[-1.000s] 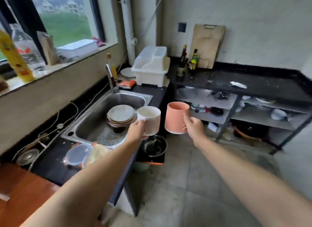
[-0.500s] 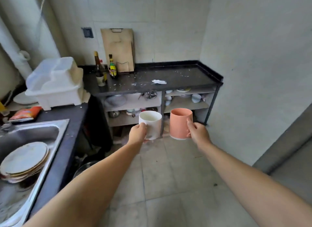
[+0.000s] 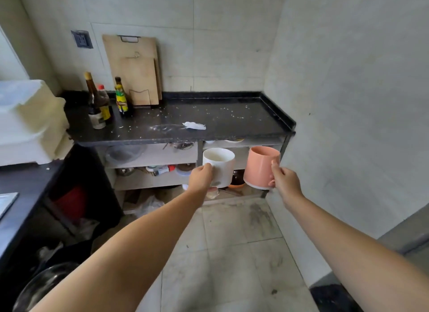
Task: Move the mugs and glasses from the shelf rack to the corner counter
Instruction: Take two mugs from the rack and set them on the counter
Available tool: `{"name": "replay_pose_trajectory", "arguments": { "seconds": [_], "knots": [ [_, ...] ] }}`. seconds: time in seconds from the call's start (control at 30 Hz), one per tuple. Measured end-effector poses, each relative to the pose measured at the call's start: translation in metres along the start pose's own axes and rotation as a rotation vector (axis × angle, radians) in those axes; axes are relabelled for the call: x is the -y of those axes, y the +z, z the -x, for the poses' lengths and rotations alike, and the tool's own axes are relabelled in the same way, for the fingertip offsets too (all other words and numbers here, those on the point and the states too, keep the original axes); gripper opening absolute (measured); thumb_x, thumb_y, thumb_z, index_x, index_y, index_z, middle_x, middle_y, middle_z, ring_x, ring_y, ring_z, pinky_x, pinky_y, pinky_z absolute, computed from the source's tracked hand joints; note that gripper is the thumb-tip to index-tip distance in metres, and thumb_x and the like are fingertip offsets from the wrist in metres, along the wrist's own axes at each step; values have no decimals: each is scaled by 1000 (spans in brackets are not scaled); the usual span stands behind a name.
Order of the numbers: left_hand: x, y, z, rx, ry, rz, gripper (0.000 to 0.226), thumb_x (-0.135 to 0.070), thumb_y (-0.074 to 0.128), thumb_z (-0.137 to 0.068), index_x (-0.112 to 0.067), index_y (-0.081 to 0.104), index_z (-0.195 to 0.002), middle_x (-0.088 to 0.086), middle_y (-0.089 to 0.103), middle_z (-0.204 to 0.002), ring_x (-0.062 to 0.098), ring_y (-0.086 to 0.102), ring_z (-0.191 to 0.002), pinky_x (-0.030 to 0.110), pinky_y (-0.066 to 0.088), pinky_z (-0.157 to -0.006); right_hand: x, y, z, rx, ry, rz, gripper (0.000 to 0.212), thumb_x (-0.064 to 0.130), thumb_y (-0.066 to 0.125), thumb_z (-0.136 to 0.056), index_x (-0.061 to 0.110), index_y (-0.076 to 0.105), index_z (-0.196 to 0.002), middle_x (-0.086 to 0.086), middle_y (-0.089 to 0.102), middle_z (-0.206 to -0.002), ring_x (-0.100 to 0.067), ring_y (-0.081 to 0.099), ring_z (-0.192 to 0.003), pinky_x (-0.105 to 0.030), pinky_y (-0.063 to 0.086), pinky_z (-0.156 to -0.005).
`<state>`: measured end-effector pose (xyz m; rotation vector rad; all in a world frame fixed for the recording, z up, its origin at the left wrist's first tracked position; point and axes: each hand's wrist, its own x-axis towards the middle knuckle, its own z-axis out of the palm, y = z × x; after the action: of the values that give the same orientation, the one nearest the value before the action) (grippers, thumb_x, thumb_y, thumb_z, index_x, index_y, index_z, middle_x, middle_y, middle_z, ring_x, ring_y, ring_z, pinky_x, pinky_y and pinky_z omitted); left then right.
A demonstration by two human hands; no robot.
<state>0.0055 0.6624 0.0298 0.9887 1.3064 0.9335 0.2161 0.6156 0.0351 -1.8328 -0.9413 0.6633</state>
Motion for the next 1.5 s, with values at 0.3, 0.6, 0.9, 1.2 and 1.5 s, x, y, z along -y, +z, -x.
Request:
{"name": "replay_pose_trajectory", "arguments": {
  "seconds": [0.3, 0.6, 0.9, 1.2, 1.5],
  "knots": [
    [-44, 54, -166, 8, -3, -58, 25, -23, 36, -91, -10, 54, -102, 10, 50, -99, 22, 55, -82, 39, 57, -75, 8, 33, -155, -20, 24, 34, 46, 50, 38, -97, 18, 53, -66, -4, 59, -64, -18, 57, -63, -28, 43, -57],
    [-105, 116, -303, 95, -2, -147, 28, -23, 38, -91, -11, 58, -106, 5, 50, -86, 23, 58, -78, 31, 53, -61, 28, 42, -302, -75, 98, -56, 47, 50, 40, -96, 16, 56, -70, -4, 59, -69, -21, 59, -68, -32, 44, -65],
    [-143, 208, -437, 76, 19, -197, 39, -25, 36, -94, -8, 52, -126, 9, 55, -111, 25, 55, -99, 25, 51, -56, 28, 36, -479, -51, 74, -12, 51, 51, 37, -97, 10, 60, -80, -7, 60, -77, -23, 57, -74, -30, 41, -62],
    [-167, 266, -547, -60, -54, -108, 37, -26, 36, -94, -9, 54, -122, 7, 55, -111, 25, 55, -101, 25, 50, -56, 30, 48, -635, 14, 90, -40, 54, 50, 38, -97, 5, 59, -117, -11, 62, -103, -25, 56, -93, -31, 40, -71],
    [-176, 296, -693, -74, -89, -173, 25, -24, 38, -94, -12, 56, -106, 7, 54, -101, 22, 54, -91, 27, 53, -60, 21, 113, -772, 64, 183, -21, 56, 51, 37, -97, 5, 60, -119, -7, 62, -100, -18, 56, -84, -25, 39, -60]
  ]
}}
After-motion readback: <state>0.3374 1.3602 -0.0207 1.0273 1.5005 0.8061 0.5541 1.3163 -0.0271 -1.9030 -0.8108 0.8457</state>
